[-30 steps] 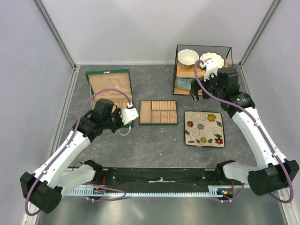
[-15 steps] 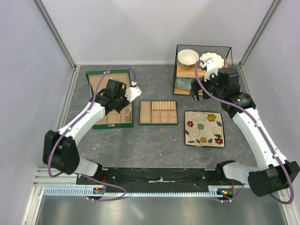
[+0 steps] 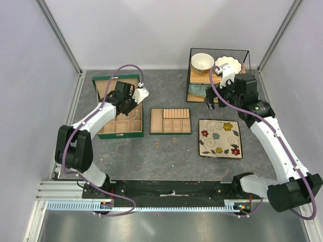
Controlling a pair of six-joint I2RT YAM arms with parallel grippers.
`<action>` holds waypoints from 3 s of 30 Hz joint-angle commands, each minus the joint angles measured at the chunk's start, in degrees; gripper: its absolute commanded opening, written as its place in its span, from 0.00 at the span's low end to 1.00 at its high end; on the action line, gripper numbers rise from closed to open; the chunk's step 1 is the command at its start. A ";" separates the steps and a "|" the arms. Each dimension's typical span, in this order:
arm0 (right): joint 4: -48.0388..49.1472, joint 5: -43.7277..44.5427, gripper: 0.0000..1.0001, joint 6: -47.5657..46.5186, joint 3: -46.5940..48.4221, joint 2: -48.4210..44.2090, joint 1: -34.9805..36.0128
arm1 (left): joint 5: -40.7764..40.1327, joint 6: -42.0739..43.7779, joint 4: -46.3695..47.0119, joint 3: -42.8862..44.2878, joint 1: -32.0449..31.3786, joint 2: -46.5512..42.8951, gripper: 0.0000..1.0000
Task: Organize the mixed jewelry
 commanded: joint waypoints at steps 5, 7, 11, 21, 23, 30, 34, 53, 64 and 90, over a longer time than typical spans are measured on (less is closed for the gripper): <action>2.15 0.29 0.98 -0.43 -0.16 -0.25 0.42 | -0.02 0.83 2.95 1.09 4.48 0.02 0.01; 2.16 0.20 0.98 -0.34 -0.25 -0.07 0.33 | 0.33 1.09 2.87 -0.49 4.57 -1.47 0.01; 2.24 0.20 0.98 -0.43 -0.16 -0.24 0.33 | 0.68 1.44 3.04 -3.30 4.57 -4.02 0.02; 2.15 0.20 0.98 -0.16 -0.16 -0.77 0.33 | -1.60 4.43 5.59 -10.24 5.01 -6.93 0.01; 2.15 0.29 0.98 -0.25 -0.25 -0.95 0.33 | -2.21 4.96 6.72 -11.48 5.10 -7.11 0.01; 2.07 -0.07 0.98 -0.07 -0.43 -0.86 0.33 | -3.97 6.62 8.75 -14.64 5.36 -6.67 0.01; 2.07 0.20 0.98 -0.25 -0.87 -1.47 0.33 | -4.41 7.59 9.11 -15.61 5.54 -7.19 0.01; 2.24 0.29 0.98 -0.25 -1.22 -1.30 0.33 | -4.68 9.35 7.70 -18.86 5.54 -6.93 0.01; 2.33 0.37 0.98 -0.16 -1.39 -1.30 0.24 | -4.15 9.09 6.29 -19.48 5.45 -8.69 0.02; 2.33 0.37 0.98 -0.07 -1.57 -1.65 0.42 | -4.15 6.19 4.54 -16.23 5.45 -8.78 0.33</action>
